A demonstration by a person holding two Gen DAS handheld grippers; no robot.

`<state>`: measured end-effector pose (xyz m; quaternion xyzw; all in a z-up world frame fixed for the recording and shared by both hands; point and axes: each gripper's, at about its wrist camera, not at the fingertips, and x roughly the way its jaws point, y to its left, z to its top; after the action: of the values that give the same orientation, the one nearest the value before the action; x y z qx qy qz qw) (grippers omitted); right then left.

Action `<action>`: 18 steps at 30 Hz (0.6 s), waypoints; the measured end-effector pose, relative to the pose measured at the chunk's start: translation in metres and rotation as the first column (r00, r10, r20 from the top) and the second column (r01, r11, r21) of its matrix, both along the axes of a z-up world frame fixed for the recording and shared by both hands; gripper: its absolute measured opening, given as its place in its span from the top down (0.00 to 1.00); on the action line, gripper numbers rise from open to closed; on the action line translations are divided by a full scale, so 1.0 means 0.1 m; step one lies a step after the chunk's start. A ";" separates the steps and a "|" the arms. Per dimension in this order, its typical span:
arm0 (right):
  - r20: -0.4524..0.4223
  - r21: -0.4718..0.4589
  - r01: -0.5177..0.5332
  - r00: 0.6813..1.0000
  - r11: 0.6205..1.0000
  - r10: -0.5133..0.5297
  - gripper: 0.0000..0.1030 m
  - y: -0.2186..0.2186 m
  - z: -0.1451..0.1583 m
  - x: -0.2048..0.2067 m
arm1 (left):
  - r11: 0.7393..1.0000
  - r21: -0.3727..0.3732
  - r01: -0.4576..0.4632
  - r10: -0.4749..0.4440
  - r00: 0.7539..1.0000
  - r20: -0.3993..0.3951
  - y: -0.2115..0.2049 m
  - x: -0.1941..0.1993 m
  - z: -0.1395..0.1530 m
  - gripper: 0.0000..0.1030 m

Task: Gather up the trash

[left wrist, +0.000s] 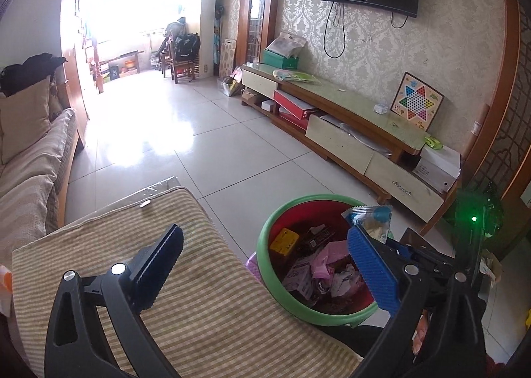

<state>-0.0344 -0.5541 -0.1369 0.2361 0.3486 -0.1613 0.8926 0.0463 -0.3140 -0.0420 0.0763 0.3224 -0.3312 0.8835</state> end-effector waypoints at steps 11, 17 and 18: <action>-0.056 -0.044 -0.024 0.998 0.999 0.022 0.19 0.08 -0.06 0.14 | 0.998 -0.004 -0.065 0.065 0.998 0.019 0.29 0.05 0.11 0.08; 0.070 -0.103 -0.043 0.996 0.994 0.050 0.05 0.35 0.28 -0.02 | 0.994 -0.035 -0.100 0.102 0.993 0.054 0.48 0.01 0.23 0.08; 0.094 -0.135 -0.045 0.994 0.990 0.058 0.05 0.43 0.36 -0.05 | 0.994 -0.036 -0.108 0.110 0.991 0.072 0.51 0.00 0.26 0.08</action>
<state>-0.0393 -0.5113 -0.1006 0.1748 0.2992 -0.1491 0.9261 0.0459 -0.2631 -0.0164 0.0567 0.2881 -0.2845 0.9126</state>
